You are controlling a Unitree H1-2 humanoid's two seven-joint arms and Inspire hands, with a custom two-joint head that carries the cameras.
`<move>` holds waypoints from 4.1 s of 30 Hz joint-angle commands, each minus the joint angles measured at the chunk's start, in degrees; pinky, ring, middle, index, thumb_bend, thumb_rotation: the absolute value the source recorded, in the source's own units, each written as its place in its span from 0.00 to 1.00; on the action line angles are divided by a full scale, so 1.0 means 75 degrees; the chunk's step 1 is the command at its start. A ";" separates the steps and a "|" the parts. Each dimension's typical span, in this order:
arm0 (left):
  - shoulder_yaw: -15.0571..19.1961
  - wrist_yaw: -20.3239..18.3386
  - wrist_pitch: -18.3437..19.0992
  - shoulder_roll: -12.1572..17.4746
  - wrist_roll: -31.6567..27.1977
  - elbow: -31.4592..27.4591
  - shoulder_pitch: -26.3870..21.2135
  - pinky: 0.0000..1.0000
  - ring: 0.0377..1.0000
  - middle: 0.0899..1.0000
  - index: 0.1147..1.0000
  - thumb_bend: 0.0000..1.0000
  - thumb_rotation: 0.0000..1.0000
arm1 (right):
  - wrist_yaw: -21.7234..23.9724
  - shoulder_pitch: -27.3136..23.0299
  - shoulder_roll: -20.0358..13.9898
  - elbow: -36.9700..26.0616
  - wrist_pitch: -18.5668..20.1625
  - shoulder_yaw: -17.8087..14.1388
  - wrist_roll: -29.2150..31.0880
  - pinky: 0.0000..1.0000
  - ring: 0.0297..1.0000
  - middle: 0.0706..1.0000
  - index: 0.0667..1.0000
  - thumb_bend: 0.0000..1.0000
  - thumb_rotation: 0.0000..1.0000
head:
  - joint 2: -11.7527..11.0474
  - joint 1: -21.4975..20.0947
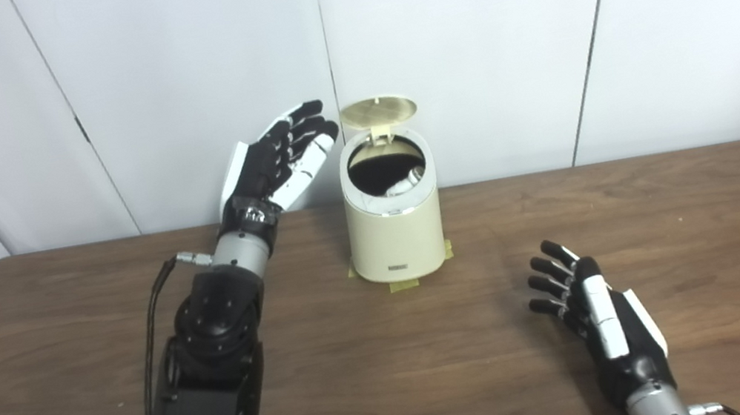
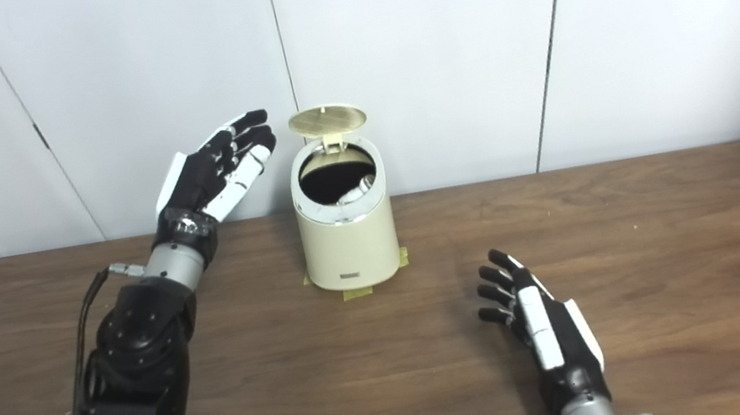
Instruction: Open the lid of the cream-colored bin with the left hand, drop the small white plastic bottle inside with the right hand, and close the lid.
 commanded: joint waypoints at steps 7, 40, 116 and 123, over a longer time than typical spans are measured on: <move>-0.0583 -0.0036 -0.0978 0.0287 0.0984 0.0641 -0.1129 0.87 0.90 0.88 0.90 0.51 0.63 | 0.0100 -0.0271 -0.0139 -0.0233 -0.0258 0.0253 -0.0247 0.75 0.80 0.84 0.88 0.58 1.00 | -0.0037 0.0007; -0.3219 -0.0733 -0.2103 0.1473 0.6027 0.2191 -0.2750 0.84 0.87 0.82 0.80 0.59 0.69 | -0.0058 -0.0077 0.0066 0.0093 -0.0478 0.0373 -0.0306 0.62 0.72 0.73 0.85 0.53 1.00 | 0.0007 -0.0055; -0.3330 -0.1708 -0.3462 0.1293 0.7542 0.1836 -0.1212 0.87 0.79 0.73 0.70 0.58 0.82 | 0.0373 0.0073 -0.0568 -0.1367 0.1283 0.0669 -0.0972 0.61 0.76 0.75 0.89 0.50 1.00 | 0.1192 -0.0391; -0.3509 -0.1964 -0.3481 0.1381 0.7586 0.1734 -0.1142 0.87 0.79 0.75 0.70 0.58 0.84 | 0.0358 0.0052 -0.0504 -0.1469 0.1374 0.0640 -0.0949 0.61 0.76 0.74 0.88 0.48 1.00 | 0.1266 -0.0389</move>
